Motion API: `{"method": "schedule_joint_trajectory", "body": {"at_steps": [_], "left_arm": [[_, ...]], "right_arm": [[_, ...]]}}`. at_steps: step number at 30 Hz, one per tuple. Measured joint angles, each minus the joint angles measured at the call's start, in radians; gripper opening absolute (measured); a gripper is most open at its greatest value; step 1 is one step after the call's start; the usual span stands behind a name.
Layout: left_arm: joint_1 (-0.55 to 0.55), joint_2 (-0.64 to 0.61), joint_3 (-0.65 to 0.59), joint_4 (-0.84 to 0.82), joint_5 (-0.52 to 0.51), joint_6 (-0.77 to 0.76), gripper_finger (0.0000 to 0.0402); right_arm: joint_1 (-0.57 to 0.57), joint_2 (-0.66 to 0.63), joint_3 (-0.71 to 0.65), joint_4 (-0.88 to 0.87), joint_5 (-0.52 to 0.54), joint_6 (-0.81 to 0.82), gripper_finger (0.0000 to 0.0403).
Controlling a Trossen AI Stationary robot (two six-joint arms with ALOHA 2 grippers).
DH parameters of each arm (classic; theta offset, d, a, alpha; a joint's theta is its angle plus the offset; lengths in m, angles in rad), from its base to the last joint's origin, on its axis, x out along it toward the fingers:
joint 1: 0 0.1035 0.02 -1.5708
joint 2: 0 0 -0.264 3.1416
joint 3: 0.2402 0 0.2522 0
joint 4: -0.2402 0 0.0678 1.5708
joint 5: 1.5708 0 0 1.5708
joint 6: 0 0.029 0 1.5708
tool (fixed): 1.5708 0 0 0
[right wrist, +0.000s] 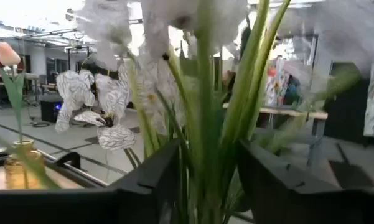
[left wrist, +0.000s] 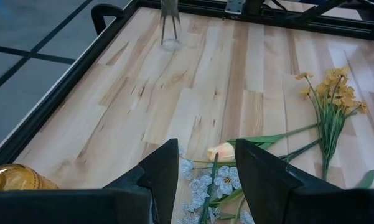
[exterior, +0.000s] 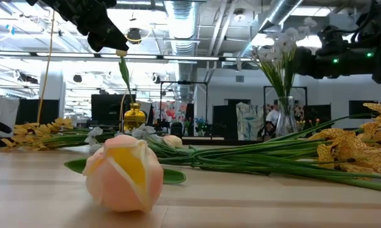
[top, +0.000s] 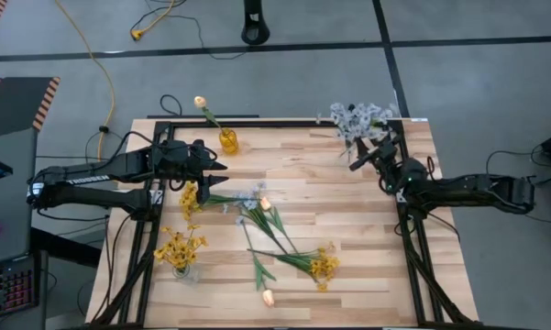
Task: Sort flowers into vase by color
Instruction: Put the left white flowers into the top transparent vase
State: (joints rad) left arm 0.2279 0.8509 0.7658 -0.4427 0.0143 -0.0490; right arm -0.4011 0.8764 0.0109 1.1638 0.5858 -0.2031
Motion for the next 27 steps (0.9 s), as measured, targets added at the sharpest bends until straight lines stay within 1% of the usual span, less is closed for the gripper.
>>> {"method": "schedule_joint_trajectory", "body": {"at_steps": [5,9,12,16,21,27], "left_arm": [[0.000,0.000,0.000,0.000,0.000,0.000,0.0146],[0.000,0.000,0.000,0.000,0.000,0.000,0.0146],[0.000,0.000,0.000,0.000,0.000,0.000,0.0146],[0.000,0.000,0.000,-0.001,0.001,0.000,0.0146],[0.000,0.000,0.000,-0.004,0.001,0.000,0.0146],[0.000,0.000,0.000,-0.014,0.001,0.000,0.0146]], "right_arm": [[0.022,0.000,0.000,-0.037,0.000,0.038,0.0229],[0.053,0.000,0.005,-0.038,0.011,0.038,0.0239],[0.074,0.000,0.022,-0.060,0.076,0.033,0.0239],[0.108,0.000,0.061,-0.131,0.177,-0.009,0.0240],[0.156,0.000,0.132,-0.281,0.285,-0.014,0.0240],[0.208,0.000,0.227,-0.472,0.359,-0.014,0.0240]]}}
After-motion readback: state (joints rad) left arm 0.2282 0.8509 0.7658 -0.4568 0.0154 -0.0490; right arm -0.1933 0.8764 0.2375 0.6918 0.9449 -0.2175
